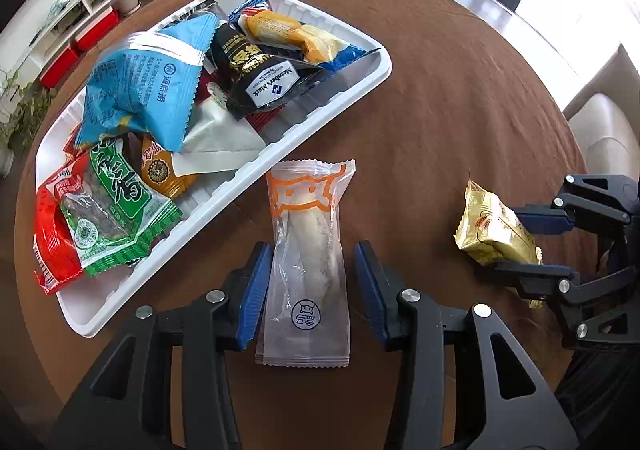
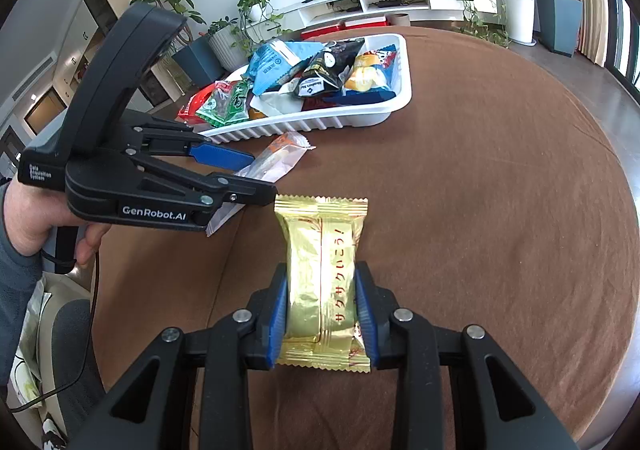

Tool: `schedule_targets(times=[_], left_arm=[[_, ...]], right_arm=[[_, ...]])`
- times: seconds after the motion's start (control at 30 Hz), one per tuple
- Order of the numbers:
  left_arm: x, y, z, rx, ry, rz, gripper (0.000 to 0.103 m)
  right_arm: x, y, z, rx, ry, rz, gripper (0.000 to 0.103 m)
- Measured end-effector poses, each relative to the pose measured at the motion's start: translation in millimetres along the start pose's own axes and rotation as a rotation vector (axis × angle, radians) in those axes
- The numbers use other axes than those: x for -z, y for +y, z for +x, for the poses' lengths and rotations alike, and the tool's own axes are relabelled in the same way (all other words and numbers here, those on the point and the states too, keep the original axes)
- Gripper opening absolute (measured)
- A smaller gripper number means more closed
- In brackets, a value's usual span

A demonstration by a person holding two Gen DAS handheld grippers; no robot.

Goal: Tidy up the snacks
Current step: 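Grasp the clear bread roll packet with the left tool while the right tool holds the gold bar, then carry the bread roll packet and gold bar over the white tray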

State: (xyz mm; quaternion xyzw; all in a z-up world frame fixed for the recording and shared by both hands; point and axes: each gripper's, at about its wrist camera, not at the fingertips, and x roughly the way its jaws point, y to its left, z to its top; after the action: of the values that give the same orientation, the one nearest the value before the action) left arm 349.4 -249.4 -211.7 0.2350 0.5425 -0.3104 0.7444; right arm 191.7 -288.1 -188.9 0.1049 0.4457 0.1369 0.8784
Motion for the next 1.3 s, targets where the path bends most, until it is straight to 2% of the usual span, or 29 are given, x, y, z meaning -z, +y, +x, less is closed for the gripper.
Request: schedule_targets(times=[0.17,0.23,0.3,0.63,0.8,1.07,1.2,1.3], left_arm=[[-4.7,-1.1,-1.1,-0.018,0.011,-0.022,0.040],[-4.8,-5.7,-2.8,-0.030,0.008,-0.011,0.030],[-4.4,-11.0,-3.2,-0.023,0.009,0.003,0.026],[12.8,-14.4,-5.1,-0.003,-0.042,-0.035,0.022],[37.8,-3.4,-20.0,0.044,-0.124,-0.115,0.022],[101.0,28.6,-61.2,0.188,-0.301,-0.331,0.022],[126.4,54.4,-78.0,0.218,-0.362,-0.416,0.022],[133.7,82.2,-92.1,0.222,-0.403,-0.459,0.022]], right_arm=[[0.6,1.3,1.2,0.006,-0.004,-0.011,0.034],[0.9,1.0,1.3,0.005,-0.007,-0.010,0.034],[0.8,0.8,1.9,0.004,-0.009,-0.009,0.034],[2.3,0.6,0.7,0.008,-0.019,-0.009,0.033],[2.1,-1.1,0.1,0.003,-0.023,0.004,0.033],[-0.4,-11.9,-4.2,-0.037,-0.043,0.086,0.033],[-4.7,-15.3,-9.3,-0.043,-0.060,0.119,0.033],[-11.3,-20.0,-16.9,-0.043,-0.078,0.148,0.033]])
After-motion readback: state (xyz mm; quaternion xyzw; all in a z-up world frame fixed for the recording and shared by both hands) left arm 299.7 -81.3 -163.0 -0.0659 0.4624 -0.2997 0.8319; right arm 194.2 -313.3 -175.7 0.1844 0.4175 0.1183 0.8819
